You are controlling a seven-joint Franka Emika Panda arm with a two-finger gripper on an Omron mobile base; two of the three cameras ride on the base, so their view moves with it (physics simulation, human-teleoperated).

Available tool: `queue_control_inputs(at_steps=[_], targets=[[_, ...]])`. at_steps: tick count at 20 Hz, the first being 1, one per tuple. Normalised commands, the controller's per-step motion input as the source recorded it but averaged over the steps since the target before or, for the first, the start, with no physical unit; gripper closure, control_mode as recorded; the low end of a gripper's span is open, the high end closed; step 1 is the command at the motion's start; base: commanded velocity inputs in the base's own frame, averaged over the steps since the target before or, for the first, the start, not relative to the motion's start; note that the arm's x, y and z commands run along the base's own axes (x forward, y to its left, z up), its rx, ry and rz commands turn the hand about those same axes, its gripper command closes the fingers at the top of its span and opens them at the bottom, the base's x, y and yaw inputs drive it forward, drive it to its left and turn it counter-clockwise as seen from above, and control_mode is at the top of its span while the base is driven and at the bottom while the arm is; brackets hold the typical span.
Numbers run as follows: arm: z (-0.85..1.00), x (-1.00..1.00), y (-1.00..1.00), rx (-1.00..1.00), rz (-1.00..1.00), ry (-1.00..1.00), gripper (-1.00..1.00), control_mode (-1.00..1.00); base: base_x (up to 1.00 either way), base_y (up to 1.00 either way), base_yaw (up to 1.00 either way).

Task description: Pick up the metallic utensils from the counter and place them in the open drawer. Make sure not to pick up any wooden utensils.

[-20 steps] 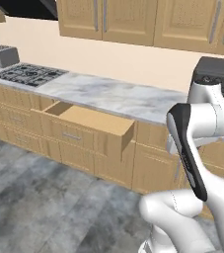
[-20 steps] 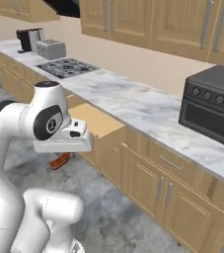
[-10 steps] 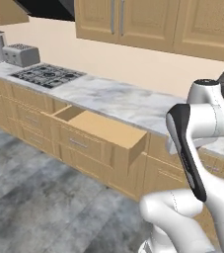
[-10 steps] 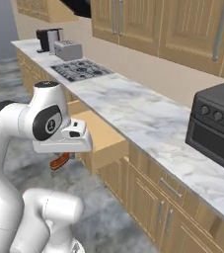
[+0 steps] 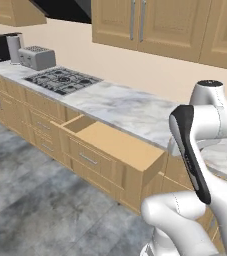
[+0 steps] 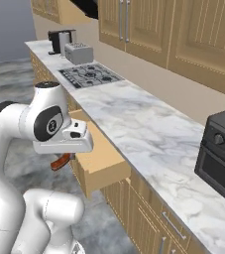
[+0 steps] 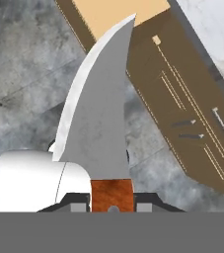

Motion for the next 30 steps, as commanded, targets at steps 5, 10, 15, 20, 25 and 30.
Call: queue_control_inputs(at_steps=[5, 10, 15, 20, 25, 30], targets=[[0.0, 0.0, 0.0, 0.0, 0.0, 0.0, 1.0, 1.0, 0.24, -0.06, 0.22], [-0.29, -0.03, -0.01, -0.04, 0.19, 0.02, 1.0, -1.0, 0.0, -0.02, 0.05], [-0.21, 0.3, 0.0, -0.01, 0.22, 0.0, 1.0, -1.0, 0.0, 0.0, 0.0], [-0.18, 0.63, 0.01, 0.0, 0.23, 0.0, 1.0, -1.0, 0.0, 0.0, 0.0], [-0.13, 0.63, 0.13, 0.0, 0.17, 0.02, 1.0, -1.0, 0.0, 0.0, 0.0], [-0.1, 0.52, 0.29, 0.0, 0.09, 0.12, 1.0, -1.0, 0.0, 0.0, 0.0]])
